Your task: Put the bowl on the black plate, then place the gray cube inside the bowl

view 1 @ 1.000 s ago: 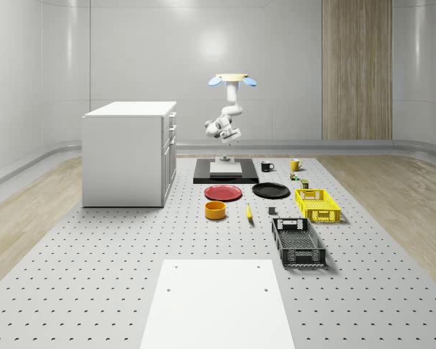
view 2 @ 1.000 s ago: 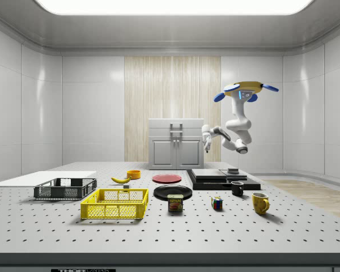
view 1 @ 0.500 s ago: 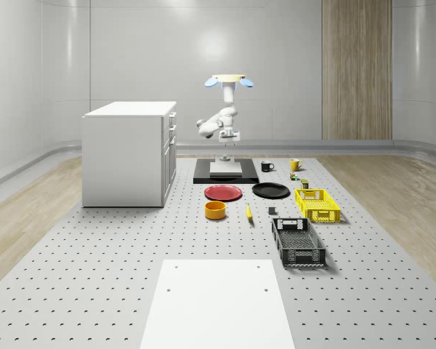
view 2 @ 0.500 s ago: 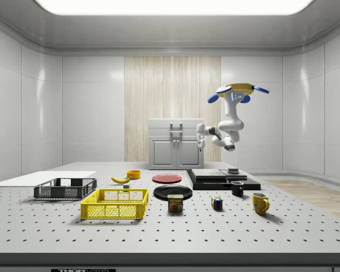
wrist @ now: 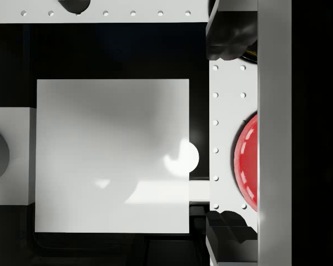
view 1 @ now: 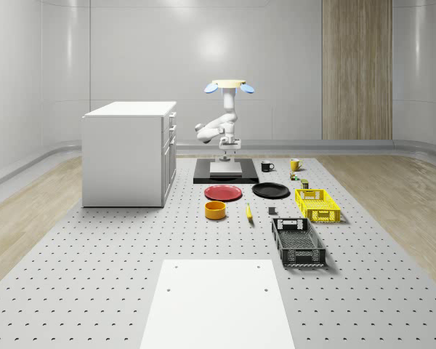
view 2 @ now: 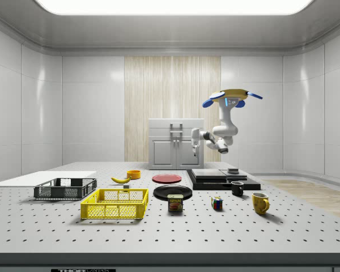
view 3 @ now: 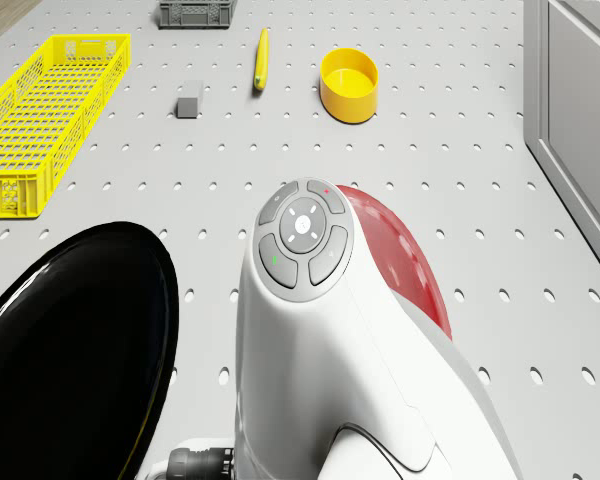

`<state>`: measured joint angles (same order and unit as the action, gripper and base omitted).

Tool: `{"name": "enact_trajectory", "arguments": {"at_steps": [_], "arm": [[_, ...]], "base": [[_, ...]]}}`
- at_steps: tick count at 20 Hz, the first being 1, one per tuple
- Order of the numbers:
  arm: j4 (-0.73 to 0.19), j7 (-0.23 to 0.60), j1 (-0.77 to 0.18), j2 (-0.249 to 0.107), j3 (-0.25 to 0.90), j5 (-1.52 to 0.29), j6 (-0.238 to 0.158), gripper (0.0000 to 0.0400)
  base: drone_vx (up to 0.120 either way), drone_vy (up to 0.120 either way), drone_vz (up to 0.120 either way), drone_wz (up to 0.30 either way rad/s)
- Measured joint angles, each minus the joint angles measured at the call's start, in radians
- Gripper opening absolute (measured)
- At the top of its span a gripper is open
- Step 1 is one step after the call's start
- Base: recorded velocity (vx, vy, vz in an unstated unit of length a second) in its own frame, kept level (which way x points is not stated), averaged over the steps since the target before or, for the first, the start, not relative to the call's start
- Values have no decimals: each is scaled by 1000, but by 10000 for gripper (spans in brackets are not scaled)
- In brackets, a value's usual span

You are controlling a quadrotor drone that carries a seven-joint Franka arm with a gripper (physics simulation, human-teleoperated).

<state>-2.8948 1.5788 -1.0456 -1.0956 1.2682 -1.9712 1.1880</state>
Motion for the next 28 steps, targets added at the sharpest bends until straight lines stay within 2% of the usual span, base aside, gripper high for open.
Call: {"name": "enact_trajectory", "arguments": {"at_steps": [20,28], "arm": [[7,38,-42,-102,36,52,88,400],[9,49,-53,-139,46,70,121,400]], "base": [[120,0,-112,0],[120,0,-80,0]]}}
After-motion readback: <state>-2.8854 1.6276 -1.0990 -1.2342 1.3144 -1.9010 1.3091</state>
